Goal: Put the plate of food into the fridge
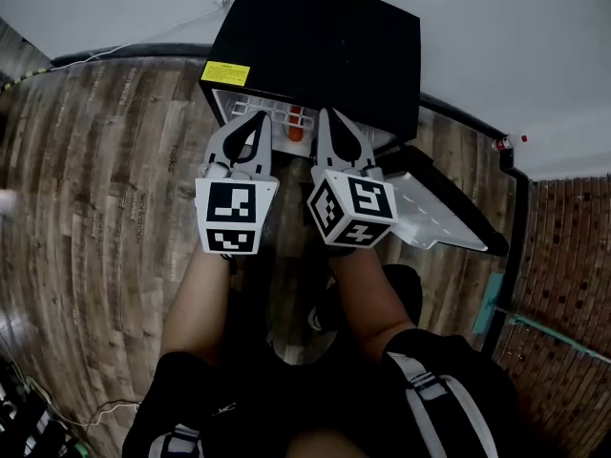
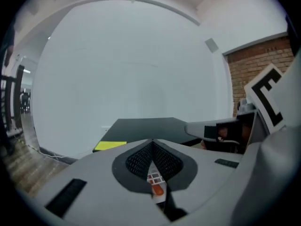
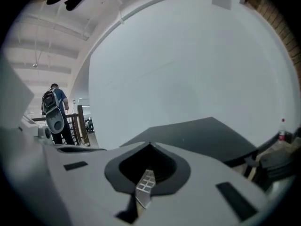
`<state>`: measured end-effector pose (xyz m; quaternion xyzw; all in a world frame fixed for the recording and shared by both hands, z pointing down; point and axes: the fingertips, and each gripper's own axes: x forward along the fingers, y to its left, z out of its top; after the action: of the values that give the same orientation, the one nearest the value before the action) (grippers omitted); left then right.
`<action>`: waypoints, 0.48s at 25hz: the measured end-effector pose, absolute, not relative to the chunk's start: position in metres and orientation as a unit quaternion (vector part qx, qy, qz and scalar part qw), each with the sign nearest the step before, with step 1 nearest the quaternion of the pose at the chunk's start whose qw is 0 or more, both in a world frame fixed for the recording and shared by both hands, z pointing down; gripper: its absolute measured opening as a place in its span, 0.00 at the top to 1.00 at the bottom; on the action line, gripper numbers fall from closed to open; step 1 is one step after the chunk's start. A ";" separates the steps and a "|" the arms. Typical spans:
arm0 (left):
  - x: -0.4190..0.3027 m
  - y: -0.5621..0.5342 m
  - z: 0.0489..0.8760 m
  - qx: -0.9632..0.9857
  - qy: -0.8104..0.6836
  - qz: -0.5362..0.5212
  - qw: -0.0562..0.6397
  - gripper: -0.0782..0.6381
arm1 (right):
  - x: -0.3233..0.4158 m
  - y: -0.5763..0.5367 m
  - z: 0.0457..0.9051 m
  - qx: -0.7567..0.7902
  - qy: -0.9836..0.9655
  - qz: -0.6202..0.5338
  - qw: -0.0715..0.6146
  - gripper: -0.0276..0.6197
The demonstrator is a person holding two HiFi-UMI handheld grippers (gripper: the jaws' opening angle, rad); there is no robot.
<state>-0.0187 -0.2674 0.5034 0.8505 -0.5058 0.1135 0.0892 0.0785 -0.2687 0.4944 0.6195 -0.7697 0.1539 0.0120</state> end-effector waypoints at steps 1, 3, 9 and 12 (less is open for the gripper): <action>-0.017 -0.264 0.487 0.851 -0.502 0.122 0.089 0.90 | 0.078 -0.268 0.476 0.618 -0.770 0.159 0.014 0.94; -0.016 -0.260 0.451 0.853 -0.494 0.120 0.116 0.90 | 0.075 -0.265 0.439 0.616 -0.770 0.168 0.023 0.94; -0.024 -0.264 0.302 0.847 -0.502 0.103 0.138 0.90 | 0.086 -0.258 0.295 0.625 -0.762 0.168 0.027 0.94; -0.013 -0.264 0.216 0.852 -0.497 0.094 0.138 0.90 | 0.103 -0.256 0.207 0.636 -0.755 0.157 0.018 0.94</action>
<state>-0.0127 -0.2639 0.2158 0.8517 -0.4968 0.0944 0.1375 0.1033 -0.2559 0.2074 0.6359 -0.7553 0.1574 0.0184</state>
